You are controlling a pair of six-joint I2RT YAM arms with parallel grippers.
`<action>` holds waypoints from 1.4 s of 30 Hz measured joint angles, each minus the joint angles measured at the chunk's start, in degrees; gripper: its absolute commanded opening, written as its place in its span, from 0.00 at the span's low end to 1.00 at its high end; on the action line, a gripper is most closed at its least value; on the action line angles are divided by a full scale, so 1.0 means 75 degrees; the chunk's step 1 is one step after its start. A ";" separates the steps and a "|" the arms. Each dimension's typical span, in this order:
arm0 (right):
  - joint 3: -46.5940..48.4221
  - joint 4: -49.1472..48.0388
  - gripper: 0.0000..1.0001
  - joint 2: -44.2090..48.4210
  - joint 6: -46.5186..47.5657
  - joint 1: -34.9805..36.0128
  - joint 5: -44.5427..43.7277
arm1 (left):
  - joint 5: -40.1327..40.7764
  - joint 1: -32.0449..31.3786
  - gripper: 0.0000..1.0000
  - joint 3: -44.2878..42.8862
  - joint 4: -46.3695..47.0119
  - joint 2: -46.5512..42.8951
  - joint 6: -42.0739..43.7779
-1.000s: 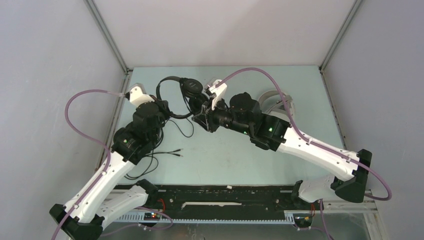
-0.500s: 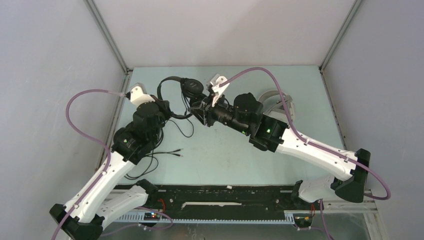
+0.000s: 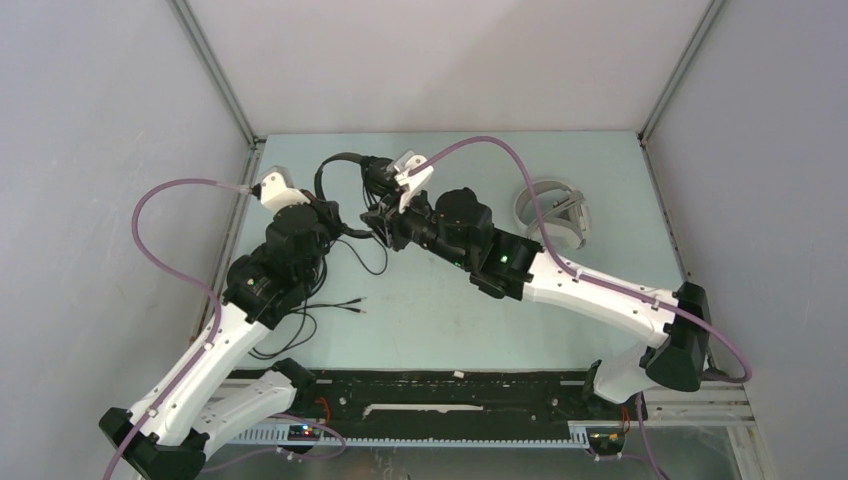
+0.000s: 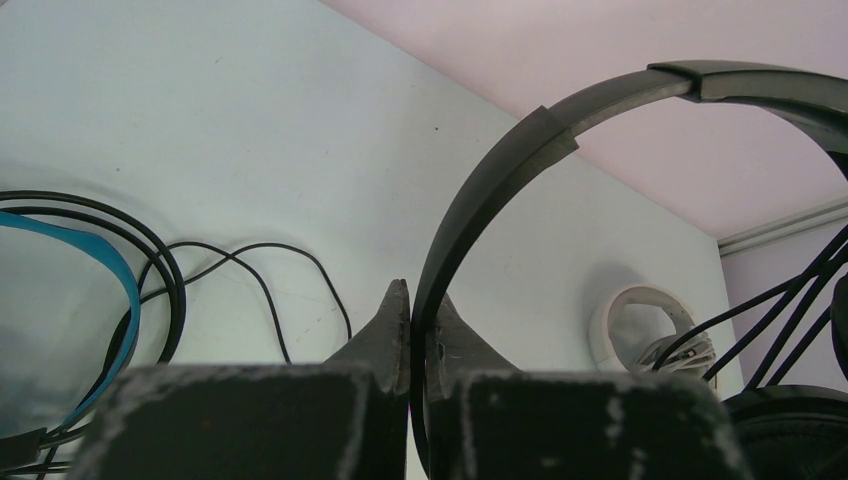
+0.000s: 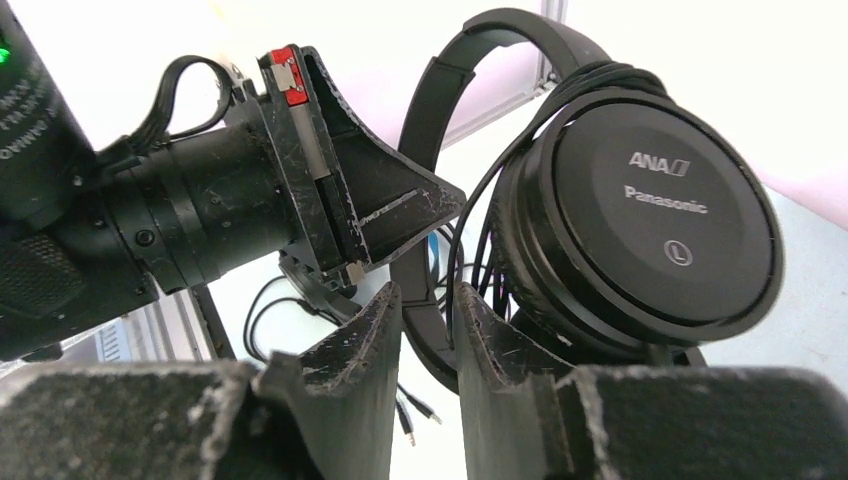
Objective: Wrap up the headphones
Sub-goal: Wrap the headphones cable around the headphones.
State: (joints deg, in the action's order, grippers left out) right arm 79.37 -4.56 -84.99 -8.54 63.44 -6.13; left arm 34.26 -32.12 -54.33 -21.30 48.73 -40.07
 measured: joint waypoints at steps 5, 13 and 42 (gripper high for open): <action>0.0245 0.0067 0.15 -0.0321 0.0087 0.0099 -0.0323 | 0.0000 0.0000 0.00 0.0000 0.0000 -0.0006 0.0003; 0.0262 0.0108 0.11 -0.0417 0.0221 0.0187 -0.0819 | 0.0009 0.0000 0.00 0.0000 -0.0003 -0.0026 0.0009; 0.0367 0.1084 0.02 -0.0411 0.0484 0.0134 -0.0632 | 0.0000 0.0114 0.00 -0.0006 -0.0335 0.0052 0.0221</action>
State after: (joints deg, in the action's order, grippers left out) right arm 82.13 3.57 -88.07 -4.91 64.45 -10.87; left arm 34.26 -31.27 -54.37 -23.81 49.12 -38.41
